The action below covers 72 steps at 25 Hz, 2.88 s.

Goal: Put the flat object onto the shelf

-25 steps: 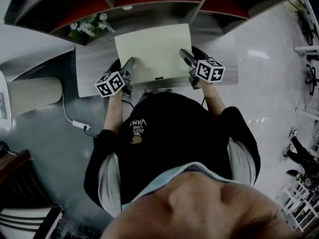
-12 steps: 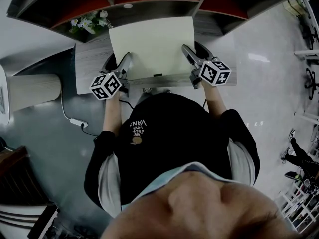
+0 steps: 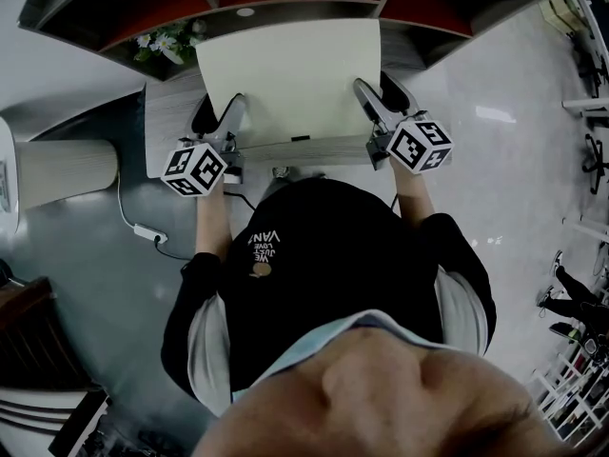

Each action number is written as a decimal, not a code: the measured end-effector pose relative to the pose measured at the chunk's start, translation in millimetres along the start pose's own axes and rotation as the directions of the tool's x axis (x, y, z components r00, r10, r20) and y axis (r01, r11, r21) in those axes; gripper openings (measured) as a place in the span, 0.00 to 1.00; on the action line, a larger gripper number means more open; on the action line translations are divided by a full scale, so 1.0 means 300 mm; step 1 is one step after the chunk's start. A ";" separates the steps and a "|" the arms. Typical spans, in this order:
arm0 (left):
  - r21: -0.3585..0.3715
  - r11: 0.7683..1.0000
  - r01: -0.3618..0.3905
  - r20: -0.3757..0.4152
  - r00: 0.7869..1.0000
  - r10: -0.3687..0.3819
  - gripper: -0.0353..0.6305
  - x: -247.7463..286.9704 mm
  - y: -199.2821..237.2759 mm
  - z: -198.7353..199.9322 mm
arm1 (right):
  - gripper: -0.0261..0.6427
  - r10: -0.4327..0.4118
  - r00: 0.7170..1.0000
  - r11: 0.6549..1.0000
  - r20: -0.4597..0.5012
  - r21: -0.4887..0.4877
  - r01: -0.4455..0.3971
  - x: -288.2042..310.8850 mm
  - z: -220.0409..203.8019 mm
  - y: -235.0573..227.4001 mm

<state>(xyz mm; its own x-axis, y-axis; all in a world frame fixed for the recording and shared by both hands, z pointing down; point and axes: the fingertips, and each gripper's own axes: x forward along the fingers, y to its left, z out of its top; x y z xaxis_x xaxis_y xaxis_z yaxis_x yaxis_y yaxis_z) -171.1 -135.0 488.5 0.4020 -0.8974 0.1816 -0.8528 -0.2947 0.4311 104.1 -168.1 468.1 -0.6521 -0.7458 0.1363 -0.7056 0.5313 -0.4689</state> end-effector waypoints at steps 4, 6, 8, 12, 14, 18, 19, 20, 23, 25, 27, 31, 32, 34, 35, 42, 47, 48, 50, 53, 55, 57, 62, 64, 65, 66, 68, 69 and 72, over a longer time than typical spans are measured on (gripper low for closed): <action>0.028 1.000 0.012 0.042 0.999 -0.013 0.53 -0.014 -0.027 0.056 | 0.39 0.018 0.999 1.000 0.040 -0.023 -0.017 -0.012 0.056 0.033; 0.036 0.999 0.016 0.064 0.998 -0.018 0.53 -0.021 -0.038 0.081 | 0.39 0.027 0.998 0.999 0.060 -0.036 -0.025 -0.015 0.084 0.049; 0.048 0.999 0.021 0.084 0.996 -0.025 0.53 -0.028 -0.048 0.107 | 0.39 0.036 0.996 0.998 0.078 -0.050 -0.032 -0.018 0.111 0.064; 0.074 0.997 0.038 0.123 0.991 -0.047 0.53 -0.041 -0.073 0.166 | 0.39 0.055 0.991 0.997 0.122 -0.060 -0.048 -0.031 0.167 0.098; 0.086 0.995 0.046 0.143 0.988 -0.058 0.53 -0.048 -0.084 0.194 | 0.39 0.064 0.987 0.996 0.145 -0.068 -0.055 -0.039 0.192 0.110; 0.110 0.992 0.066 0.170 0.982 -0.085 0.53 -0.057 -0.102 0.240 | 0.38 0.070 0.981 0.995 0.183 -0.085 -0.055 -0.050 0.233 0.138; 0.117 0.991 0.071 0.176 0.980 -0.091 0.53 -0.060 -0.106 0.251 | 0.38 0.070 0.979 0.995 0.191 -0.090 -0.054 -0.053 0.244 0.148; 0.123 0.990 0.074 0.182 0.979 -0.096 0.53 -0.063 -0.111 0.263 | 0.38 0.071 0.977 0.994 0.200 -0.095 -0.053 -0.056 0.256 0.159; 0.139 0.987 0.081 0.204 0.973 -0.108 0.52 -0.072 -0.128 0.304 | 0.38 0.081 0.971 0.992 0.225 -0.116 -0.056 -0.067 0.292 0.186; 0.150 0.985 0.082 0.222 0.968 -0.114 0.52 -0.076 -0.140 0.336 | 0.38 0.090 0.966 0.989 0.242 -0.132 -0.060 -0.073 0.318 0.204; 0.165 0.982 0.089 0.238 0.963 -0.128 0.52 -0.080 -0.155 0.365 | 0.38 0.099 0.960 0.987 0.261 -0.148 -0.061 -0.081 0.347 0.220; 0.201 0.974 0.107 0.270 0.949 -0.160 0.52 -0.087 -0.186 0.425 | 0.38 0.115 0.947 0.982 0.299 -0.180 -0.063 -0.098 0.407 0.251; 0.213 0.971 0.110 0.277 0.946 -0.168 0.52 -0.088 -0.194 0.442 | 0.38 0.119 0.944 0.980 0.307 -0.188 -0.063 -0.101 0.422 0.258; 0.237 0.965 0.117 0.292 0.938 -0.186 0.52 -0.090 -0.211 0.476 | 0.37 0.126 0.938 0.978 0.324 -0.201 -0.062 -0.106 0.449 0.270; 0.248 0.961 0.121 0.299 0.934 -0.195 0.52 -0.091 -0.220 0.493 | 0.37 0.129 0.934 0.976 0.333 -0.207 -0.061 -0.109 0.462 0.276; 0.304 0.943 0.136 0.320 0.918 -0.235 0.52 -0.085 -0.248 0.601 | 0.37 0.145 0.913 0.971 0.380 -0.230 -0.058 -0.102 0.540 0.309; 0.353 0.924 0.146 0.332 0.904 -0.269 0.52 -0.072 -0.289 0.723 | 0.37 0.157 0.899 0.967 0.409 -0.251 -0.054 -0.092 0.639 0.342; 0.361 0.921 0.148 0.334 0.901 -0.276 0.52 -0.063 -0.292 0.724 | 0.37 0.158 0.897 0.966 0.413 -0.255 -0.052 -0.091 0.640 0.333; 0.375 0.914 0.152 0.338 0.896 -0.288 0.52 -0.043 -0.294 0.727 | 0.37 0.159 0.893 0.964 0.422 -0.261 -0.048 -0.085 0.644 0.316; 0.392 0.906 0.160 0.342 0.889 -0.305 0.52 -0.012 -0.302 0.765 | 0.37 0.161 0.884 0.962 0.438 -0.269 -0.042 -0.069 0.679 0.306; 0.406 0.899 0.163 0.345 0.883 -0.316 0.52 0.015 -0.308 0.807 | 0.37 0.165 0.878 0.960 0.449 -0.279 -0.038 -0.049 0.720 0.301; 0.422 0.892 0.162 0.354 0.876 -0.326 0.52 0.010 -0.319 0.861 | 0.36 0.174 0.872 0.955 0.458 -0.293 -0.037 -0.040 0.765 0.327; 0.458 0.876 0.155 0.382 0.855 -0.351 0.52 -0.073 -0.353 0.965 | 0.36 0.205 0.853 0.939 0.480 -0.341 -0.034 -0.063 0.836 0.439; 0.485 0.862 0.151 0.388 0.846 -0.366 0.52 -0.076 -0.369 0.977 | 0.36 0.218 0.850 0.932 0.480 -0.361 -0.035 -0.061 0.839 0.442; 0.498 0.855 0.148 0.391 0.842 -0.373 0.52 -0.075 -0.373 0.982 | 0.36 0.224 0.849 0.929 0.478 -0.369 -0.037 -0.060 0.840 0.442; 0.509 0.849 0.144 0.393 0.838 -0.378 0.52 -0.076 -0.376 0.986 | 0.36 0.230 0.848 0.925 0.477 -0.377 -0.039 -0.060 0.840 0.442; 0.528 0.838 0.139 0.397 0.832 -0.388 0.52 -0.078 -0.381 0.992 | 0.36 0.240 0.845 0.919 0.478 -0.391 -0.040 -0.061 0.842 0.445; 0.535 0.834 0.138 0.398 0.829 -0.393 0.52 -0.079 -0.383 0.995 | 0.36 0.245 0.843 0.916 0.480 -0.399 -0.039 -0.062 0.844 0.447; 0.555 0.821 0.136 0.399 0.823 -0.405 0.52 -0.082 -0.389 0.999 | 0.36 0.257 0.835 0.906 0.486 -0.421 -0.034 -0.065 0.848 0.452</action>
<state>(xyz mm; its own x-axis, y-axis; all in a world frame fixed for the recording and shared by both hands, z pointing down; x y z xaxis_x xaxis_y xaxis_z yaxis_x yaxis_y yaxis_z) -181.4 -176.9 168.7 0.5435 -0.7496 -0.3778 -0.8305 -0.5457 -0.1120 91.7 -183.7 179.9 -0.5917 -0.6814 -0.4307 -0.7340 0.6764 -0.0617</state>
